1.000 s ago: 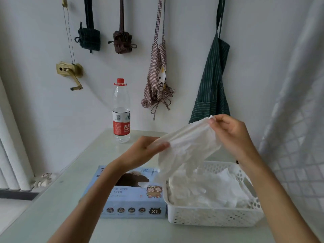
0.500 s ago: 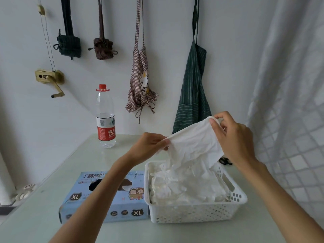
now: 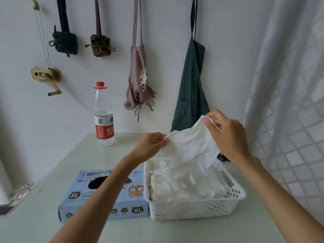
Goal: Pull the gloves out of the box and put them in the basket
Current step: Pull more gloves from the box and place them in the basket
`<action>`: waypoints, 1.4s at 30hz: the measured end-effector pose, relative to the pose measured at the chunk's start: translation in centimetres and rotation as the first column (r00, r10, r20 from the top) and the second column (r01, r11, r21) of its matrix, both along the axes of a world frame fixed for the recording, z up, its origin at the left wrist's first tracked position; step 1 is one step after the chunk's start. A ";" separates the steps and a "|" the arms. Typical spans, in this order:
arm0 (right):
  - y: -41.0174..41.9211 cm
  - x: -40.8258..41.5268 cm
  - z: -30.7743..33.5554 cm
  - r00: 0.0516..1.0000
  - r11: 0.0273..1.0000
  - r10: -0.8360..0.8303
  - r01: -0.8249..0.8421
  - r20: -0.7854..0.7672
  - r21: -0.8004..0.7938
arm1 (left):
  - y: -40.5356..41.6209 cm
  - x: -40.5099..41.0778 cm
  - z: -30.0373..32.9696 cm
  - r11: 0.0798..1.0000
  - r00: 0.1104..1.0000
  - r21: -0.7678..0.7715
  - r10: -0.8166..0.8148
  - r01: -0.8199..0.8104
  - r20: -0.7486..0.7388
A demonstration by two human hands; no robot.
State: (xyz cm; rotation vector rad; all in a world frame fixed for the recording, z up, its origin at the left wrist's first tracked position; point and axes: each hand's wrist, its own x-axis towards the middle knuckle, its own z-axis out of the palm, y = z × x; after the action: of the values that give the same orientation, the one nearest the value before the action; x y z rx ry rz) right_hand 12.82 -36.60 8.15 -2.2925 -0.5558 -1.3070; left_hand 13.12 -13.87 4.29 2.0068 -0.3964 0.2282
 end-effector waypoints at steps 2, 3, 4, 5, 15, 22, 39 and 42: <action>0.1 0.2 -0.3 1.000 1.000 0.003 -0.003 -0.017 0.006 | -0.2 0.0 -0.4 0.999 0.997 -0.032 -0.021 0.018 -0.079; 0.3 0.2 -0.4 1.000 1.000 0.008 -0.008 -0.023 0.012 | -0.3 0.0 -0.8 0.997 0.993 -0.070 -0.039 0.031 -0.112; 0.4 0.1 -0.6 0.999 1.000 0.016 -0.015 -0.028 0.015 | -0.3 -0.1 -1.2 0.993 0.990 -0.116 -0.051 0.035 -0.134; 0.7 -0.1 -0.7 0.999 1.000 0.024 -0.023 -0.032 0.019 | -0.2 -0.2 -1.6 0.987 0.989 -0.160 -0.049 0.026 -0.141; 4.1 -4.4 -1.3 0.968 0.903 0.252 -0.230 -0.012 0.362 | 2.3 -4.7 -1.5 0.953 0.892 -0.142 0.301 -0.267 0.338; 0.9 -2.2 -7.3 0.908 0.822 0.267 -0.039 -0.323 0.569 | 1.3 -1.1 -4.1 0.880 0.914 0.361 0.170 -0.310 0.370; -3.3 4.0 -11.7 0.777 0.774 -0.505 0.214 -0.377 -0.595 | -1.6 5.9 -7.5 0.539 0.823 0.762 -0.202 -0.359 0.530; -3.3 4.1 -11.4 0.794 0.739 -0.495 0.172 -0.352 -0.651 | -1.3 5.3 -7.1 0.557 0.831 0.755 -0.192 -0.346 0.522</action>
State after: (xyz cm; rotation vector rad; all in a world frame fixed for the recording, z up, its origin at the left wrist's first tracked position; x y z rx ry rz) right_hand 16.93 -39.88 -3.29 -3.2507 -0.3821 -0.6218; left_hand 18.47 -15.13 -2.85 2.9101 -0.9244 0.8417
